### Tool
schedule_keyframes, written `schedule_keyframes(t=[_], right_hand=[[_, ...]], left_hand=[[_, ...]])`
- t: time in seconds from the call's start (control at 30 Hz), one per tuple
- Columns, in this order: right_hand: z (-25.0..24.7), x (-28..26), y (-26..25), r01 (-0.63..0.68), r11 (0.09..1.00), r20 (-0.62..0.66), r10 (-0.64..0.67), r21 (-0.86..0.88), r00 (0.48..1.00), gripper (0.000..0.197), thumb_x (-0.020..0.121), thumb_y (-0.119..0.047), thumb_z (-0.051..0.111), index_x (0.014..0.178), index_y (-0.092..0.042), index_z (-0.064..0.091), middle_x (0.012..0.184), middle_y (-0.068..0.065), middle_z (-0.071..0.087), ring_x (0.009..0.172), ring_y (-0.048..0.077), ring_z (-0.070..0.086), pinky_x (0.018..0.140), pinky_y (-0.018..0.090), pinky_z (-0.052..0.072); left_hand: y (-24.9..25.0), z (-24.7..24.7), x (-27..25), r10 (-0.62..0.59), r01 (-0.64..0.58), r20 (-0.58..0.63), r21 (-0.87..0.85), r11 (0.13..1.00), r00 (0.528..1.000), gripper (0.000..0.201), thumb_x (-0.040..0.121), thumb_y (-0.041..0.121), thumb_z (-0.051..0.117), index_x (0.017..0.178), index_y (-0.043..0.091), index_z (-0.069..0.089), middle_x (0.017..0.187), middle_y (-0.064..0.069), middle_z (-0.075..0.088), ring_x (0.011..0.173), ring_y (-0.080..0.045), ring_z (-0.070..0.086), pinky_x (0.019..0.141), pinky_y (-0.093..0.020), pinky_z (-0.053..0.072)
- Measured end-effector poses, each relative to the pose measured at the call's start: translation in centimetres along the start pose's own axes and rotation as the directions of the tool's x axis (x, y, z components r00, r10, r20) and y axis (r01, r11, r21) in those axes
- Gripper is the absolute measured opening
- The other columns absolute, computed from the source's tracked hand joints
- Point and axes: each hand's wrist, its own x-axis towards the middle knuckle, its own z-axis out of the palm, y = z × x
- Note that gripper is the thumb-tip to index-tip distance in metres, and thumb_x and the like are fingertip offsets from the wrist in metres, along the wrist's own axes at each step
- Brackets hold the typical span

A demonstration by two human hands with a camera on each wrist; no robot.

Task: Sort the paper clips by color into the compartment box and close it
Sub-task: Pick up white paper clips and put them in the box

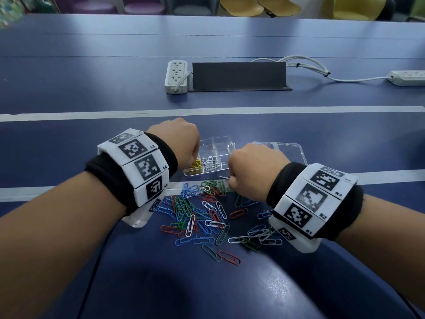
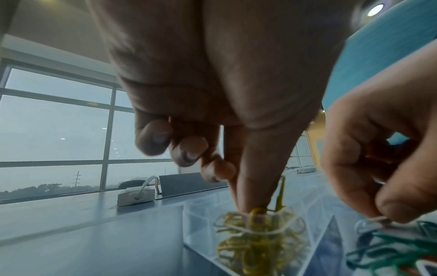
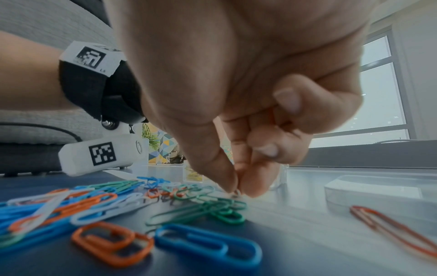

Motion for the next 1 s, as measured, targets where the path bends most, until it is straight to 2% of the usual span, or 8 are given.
schedule_keyframes(t=[0.13,0.23,0.3,0.4,0.57,0.67,0.8,1.0], right_hand=[[-0.2,-0.1,0.2,-0.019,0.999,0.029,0.018,0.03,0.999,0.038,0.084,-0.018,0.051,0.051,-0.013,0.033,0.054,0.003,0.037,0.05,0.021,0.039,0.052,0.025,0.033],[-0.9,0.0,0.5,-0.059,0.991,0.025,0.057,0.118,0.998,0.027,0.083,-0.029,0.053,0.062,-0.012,0.05,0.058,0.002,0.045,0.055,0.022,0.046,0.057,0.025,0.037],[-1.5,0.2,0.6,-0.072,0.981,-0.021,0.077,0.182,0.997,0.024,0.081,-0.036,0.053,0.076,-0.013,0.06,0.068,0.003,0.054,0.068,0.027,0.054,0.063,0.027,0.043],[-2.1,0.9,0.5,-0.061,0.975,-0.1,0.083,0.213,0.991,0.026,0.08,-0.038,0.053,0.086,-0.015,0.064,0.085,0.005,0.061,0.08,0.029,0.058,0.07,0.031,0.046],[-2.1,1.9,-0.4,-0.05,0.981,-0.073,0.064,0.186,0.995,0.02,0.083,-0.03,0.053,0.088,-0.014,0.064,0.082,0.007,0.056,0.076,0.031,0.054,0.066,0.03,0.041],[-1.8,2.5,-0.7,-0.041,0.986,-0.074,0.054,0.163,0.996,0.019,0.085,-0.03,0.053,0.09,-0.016,0.064,0.082,0.007,0.054,0.076,0.03,0.054,0.065,0.031,0.041],[-1.4,2.8,-0.8,-0.042,0.99,-0.067,0.052,0.138,0.996,0.018,0.086,-0.026,0.051,0.094,-0.016,0.064,0.083,0.007,0.054,0.076,0.031,0.053,0.067,0.032,0.042],[-1.1,3.1,-0.6,-0.036,0.987,-0.049,0.044,0.159,0.998,0.02,0.087,-0.025,0.05,0.098,-0.016,0.064,0.09,0.007,0.059,0.08,0.031,0.056,0.07,0.033,0.045]], left_hand=[[0.1,-0.2,0.1,0.006,-0.005,0.005,-0.025,1.0,1.0,0.011,0.08,0.023,0.056,0.076,0.02,0.066,0.083,0.001,0.061,0.086,-0.025,0.061,0.074,-0.037,0.054],[-0.1,-0.5,-0.1,0.036,-0.037,-0.014,-0.073,0.997,0.999,0.009,0.076,0.025,0.06,0.067,0.025,0.059,0.067,0.011,0.05,0.079,-0.02,0.056,0.074,-0.035,0.053],[-0.2,-0.7,-0.2,0.058,-0.062,-0.047,-0.092,0.994,0.997,0.007,0.075,0.024,0.06,0.069,0.024,0.061,0.066,0.012,0.048,0.077,-0.017,0.052,0.073,-0.032,0.051],[-0.2,-0.5,-0.3,0.085,-0.09,-0.053,-0.095,0.991,0.995,0.007,0.078,0.022,0.061,0.076,0.021,0.068,0.073,0.007,0.056,0.077,-0.015,0.053,0.07,-0.028,0.045],[-0.6,-0.7,-0.2,0.076,-0.088,-0.073,-0.184,0.979,0.994,0.012,0.083,0.026,0.063,0.086,0.02,0.072,0.084,0.003,0.068,0.079,-0.013,0.053,0.076,-0.026,0.043],[-1.0,-0.7,0.1,0.04,-0.062,-0.11,-0.202,0.977,0.993,0.012,0.086,0.021,0.058,0.091,0.02,0.07,0.082,0.006,0.064,0.079,-0.012,0.052,0.077,-0.025,0.041],[-1.1,-0.4,0.1,0.032,-0.042,-0.072,-0.14,0.989,0.997,0.009,0.082,0.019,0.063,0.084,0.021,0.071,0.069,0.012,0.054,0.076,-0.014,0.054,0.077,-0.03,0.05],[-1.1,-0.3,0.1,0.044,-0.05,-0.054,-0.11,0.993,0.998,0.011,0.081,0.018,0.063,0.087,0.022,0.07,0.078,0.007,0.059,0.075,-0.013,0.052,0.072,-0.026,0.045]])
